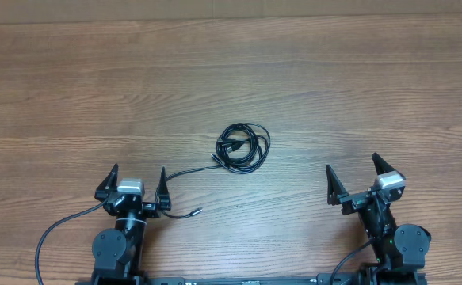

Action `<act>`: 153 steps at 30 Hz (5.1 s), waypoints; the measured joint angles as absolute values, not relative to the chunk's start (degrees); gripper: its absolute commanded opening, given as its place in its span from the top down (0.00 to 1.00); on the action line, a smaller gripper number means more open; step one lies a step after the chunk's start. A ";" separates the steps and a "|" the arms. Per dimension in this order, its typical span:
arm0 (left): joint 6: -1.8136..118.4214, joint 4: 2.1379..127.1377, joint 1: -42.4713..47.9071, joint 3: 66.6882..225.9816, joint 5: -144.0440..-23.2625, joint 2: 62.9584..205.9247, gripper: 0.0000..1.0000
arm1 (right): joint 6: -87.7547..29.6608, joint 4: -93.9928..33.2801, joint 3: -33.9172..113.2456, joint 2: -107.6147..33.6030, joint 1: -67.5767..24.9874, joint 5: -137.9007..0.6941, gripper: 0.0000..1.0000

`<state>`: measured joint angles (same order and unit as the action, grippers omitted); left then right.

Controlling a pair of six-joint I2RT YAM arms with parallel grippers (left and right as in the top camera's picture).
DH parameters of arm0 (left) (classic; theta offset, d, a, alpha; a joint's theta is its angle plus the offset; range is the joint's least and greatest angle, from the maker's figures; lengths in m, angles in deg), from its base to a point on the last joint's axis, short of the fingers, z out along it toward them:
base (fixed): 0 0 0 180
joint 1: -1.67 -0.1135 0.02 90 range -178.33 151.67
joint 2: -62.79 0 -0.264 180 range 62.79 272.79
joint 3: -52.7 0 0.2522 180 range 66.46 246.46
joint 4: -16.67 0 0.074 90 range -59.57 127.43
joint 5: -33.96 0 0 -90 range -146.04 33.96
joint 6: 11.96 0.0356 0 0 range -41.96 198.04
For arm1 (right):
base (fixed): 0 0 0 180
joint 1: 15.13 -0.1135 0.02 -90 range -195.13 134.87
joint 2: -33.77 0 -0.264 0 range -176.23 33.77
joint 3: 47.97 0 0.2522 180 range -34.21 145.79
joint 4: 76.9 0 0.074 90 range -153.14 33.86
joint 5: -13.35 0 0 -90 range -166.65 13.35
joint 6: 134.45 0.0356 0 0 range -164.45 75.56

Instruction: Untangle cables

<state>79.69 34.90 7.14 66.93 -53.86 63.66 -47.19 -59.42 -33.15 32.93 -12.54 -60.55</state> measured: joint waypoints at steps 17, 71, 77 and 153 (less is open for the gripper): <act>79.69 34.90 7.14 66.93 -53.86 63.66 0.00 | -47.19 -59.44 -33.15 32.93 -12.54 -60.53 0.00; 79.69 34.90 7.14 66.93 -53.86 63.66 0.00 | -47.17 -59.42 -33.15 32.93 -12.54 -60.57 0.00; 79.69 34.90 7.14 66.93 -53.86 63.66 0.00 | -47.19 -59.46 -33.15 32.93 -12.54 -60.55 0.00; 79.65 92.36 7.14 138.03 -86.69 117.32 0.00 | -37.44 -13.49 19.52 2.54 -7.65 -33.34 0.00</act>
<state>79.65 92.36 7.14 138.03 -86.69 117.32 -37.44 -13.49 19.52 2.54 -7.65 -33.34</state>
